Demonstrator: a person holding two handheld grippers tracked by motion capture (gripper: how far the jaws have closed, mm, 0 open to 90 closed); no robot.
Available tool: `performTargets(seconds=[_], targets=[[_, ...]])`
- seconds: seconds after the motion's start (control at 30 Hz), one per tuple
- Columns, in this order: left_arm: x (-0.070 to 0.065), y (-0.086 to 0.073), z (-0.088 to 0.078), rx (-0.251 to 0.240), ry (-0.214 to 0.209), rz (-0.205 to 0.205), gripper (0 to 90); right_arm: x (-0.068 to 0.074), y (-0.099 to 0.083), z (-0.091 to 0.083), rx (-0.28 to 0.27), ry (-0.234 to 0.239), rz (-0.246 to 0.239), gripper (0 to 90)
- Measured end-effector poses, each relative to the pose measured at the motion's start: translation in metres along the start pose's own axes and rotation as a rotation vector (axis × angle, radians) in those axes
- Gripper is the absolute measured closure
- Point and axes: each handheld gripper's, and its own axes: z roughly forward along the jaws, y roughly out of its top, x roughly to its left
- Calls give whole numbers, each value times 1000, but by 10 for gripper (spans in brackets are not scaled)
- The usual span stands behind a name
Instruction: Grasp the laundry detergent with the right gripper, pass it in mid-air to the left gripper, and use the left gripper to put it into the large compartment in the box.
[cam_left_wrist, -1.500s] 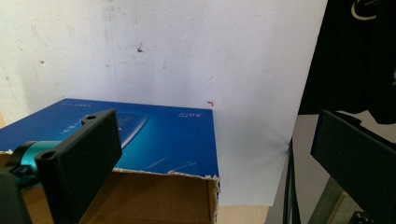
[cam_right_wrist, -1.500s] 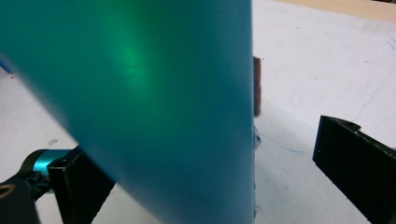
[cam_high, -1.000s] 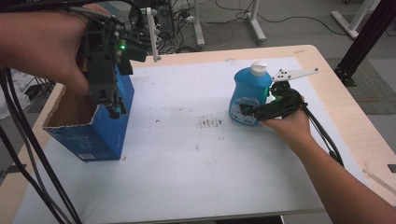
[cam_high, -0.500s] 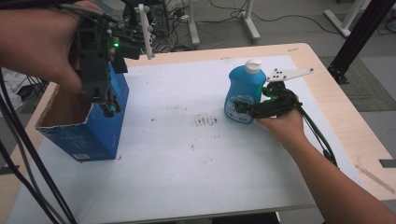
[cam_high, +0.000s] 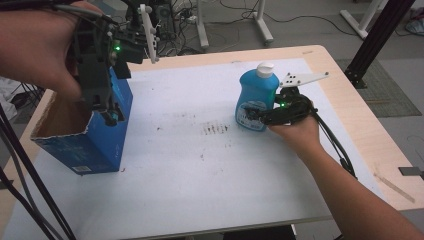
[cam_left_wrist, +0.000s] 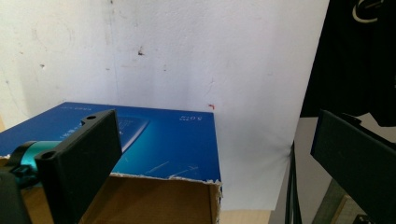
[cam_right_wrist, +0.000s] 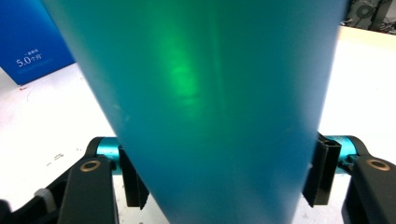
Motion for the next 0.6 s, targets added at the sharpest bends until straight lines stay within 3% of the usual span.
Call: performTargets(seconds=[0.6], targets=[[3, 2, 3, 6, -4, 4, 17, 1, -1, 2, -9, -8, -13, 392]])
